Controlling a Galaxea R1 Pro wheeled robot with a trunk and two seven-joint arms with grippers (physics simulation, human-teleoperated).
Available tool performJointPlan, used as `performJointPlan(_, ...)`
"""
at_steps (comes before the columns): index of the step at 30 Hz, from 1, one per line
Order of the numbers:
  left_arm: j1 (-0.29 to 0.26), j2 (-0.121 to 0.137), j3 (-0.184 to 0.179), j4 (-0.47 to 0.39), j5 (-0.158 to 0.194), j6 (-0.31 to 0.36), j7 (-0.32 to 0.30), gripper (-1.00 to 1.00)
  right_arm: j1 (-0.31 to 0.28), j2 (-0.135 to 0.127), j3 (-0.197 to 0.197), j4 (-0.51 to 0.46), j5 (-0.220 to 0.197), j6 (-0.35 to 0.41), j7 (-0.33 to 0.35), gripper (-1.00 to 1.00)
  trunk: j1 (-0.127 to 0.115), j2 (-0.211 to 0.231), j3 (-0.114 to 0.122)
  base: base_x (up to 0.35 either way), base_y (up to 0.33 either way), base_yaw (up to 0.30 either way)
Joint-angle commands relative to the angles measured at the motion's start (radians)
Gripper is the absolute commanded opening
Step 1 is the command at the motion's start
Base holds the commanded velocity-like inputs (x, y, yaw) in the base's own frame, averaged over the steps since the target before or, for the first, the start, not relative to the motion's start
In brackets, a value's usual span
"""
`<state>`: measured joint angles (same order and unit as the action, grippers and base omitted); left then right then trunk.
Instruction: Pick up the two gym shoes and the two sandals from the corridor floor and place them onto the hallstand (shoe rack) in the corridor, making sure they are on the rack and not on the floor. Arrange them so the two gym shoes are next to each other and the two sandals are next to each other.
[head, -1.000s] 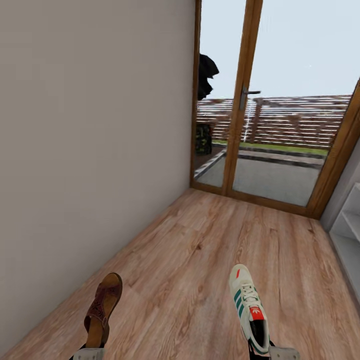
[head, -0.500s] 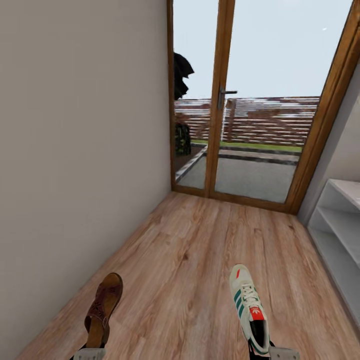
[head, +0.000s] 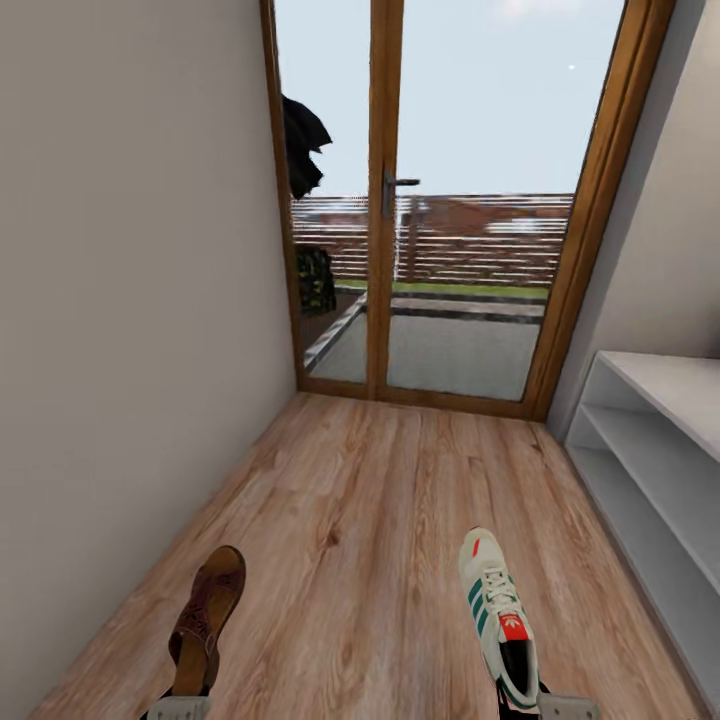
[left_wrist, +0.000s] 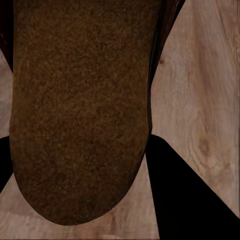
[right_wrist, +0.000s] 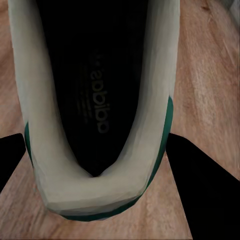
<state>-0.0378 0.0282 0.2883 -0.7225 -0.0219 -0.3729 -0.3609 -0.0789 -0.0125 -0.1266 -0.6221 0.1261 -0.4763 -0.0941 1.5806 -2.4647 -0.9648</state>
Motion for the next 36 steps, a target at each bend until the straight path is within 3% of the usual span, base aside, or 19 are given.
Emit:
performJointPlan(1, -0.001, -0.001, 0.005, 0.000, -0.004, -0.003, -0.007, -1.00, -0.001, 0.000, -0.001, 0.001, 0.011, -0.002, -0.006, -1.00, 0.000, 0.000, -0.002, 0.280, 0.000, -0.282)
performJointPlan(24, -0.001, -0.001, 0.005, 0.000, -0.003, -0.003, -0.007, -1.00, -0.001, 0.000, -0.001, 0.019, 0.010, -0.002, -0.006, -1.00, 0.000, 0.000, -0.022, 0.280, 0.000, -0.267)
performJointPlan(36, -0.001, 0.001, 0.006, 0.000, -0.001, -0.003, -0.007, -1.00, -0.001, 0.000, -0.001, 0.019, 0.010, -0.002, -0.006, -1.00, 0.000, 0.000, -0.025, 0.043, 0.038, -0.285)
